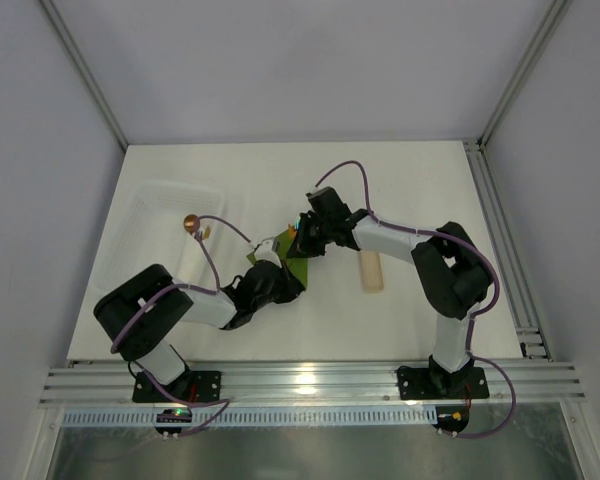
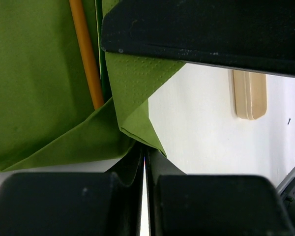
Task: Place the utensils on the paper napkin and roll it up
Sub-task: Roll the napkin at the center of the board.
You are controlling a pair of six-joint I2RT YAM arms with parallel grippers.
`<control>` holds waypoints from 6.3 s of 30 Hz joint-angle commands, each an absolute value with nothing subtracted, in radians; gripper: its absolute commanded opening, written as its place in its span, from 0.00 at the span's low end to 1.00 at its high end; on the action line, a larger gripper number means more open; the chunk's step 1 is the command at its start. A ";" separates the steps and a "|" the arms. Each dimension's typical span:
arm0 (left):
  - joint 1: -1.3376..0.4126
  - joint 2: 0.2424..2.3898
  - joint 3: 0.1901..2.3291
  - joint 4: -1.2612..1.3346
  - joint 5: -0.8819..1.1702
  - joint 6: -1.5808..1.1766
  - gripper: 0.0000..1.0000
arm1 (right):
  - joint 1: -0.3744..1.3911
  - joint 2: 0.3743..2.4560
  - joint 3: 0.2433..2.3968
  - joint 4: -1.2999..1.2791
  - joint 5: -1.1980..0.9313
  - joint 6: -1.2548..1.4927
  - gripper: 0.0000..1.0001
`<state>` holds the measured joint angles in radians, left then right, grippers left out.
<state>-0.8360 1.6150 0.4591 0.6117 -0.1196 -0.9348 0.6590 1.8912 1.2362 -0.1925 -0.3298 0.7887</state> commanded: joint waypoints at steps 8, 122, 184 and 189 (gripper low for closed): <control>-0.841 1.637 0.433 0.690 -0.104 -0.937 0.00 | 0.670 1.910 1.335 -0.209 -0.350 0.793 0.04; -0.681 1.457 0.520 0.278 -0.031 -0.718 0.00 | 0.675 2.129 1.514 -0.229 -0.370 0.749 0.04; -0.629 1.410 0.485 0.268 -0.025 -0.804 0.00 | 0.621 1.796 1.095 0.127 -0.592 0.522 0.25; -0.627 1.404 0.495 0.247 -0.031 -0.801 0.00 | 0.623 1.877 1.152 0.169 -0.629 0.557 0.04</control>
<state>-0.6342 1.4330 0.4786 0.2634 -0.0101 -0.8051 0.6243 1.8370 1.0981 0.0772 -0.5884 0.5396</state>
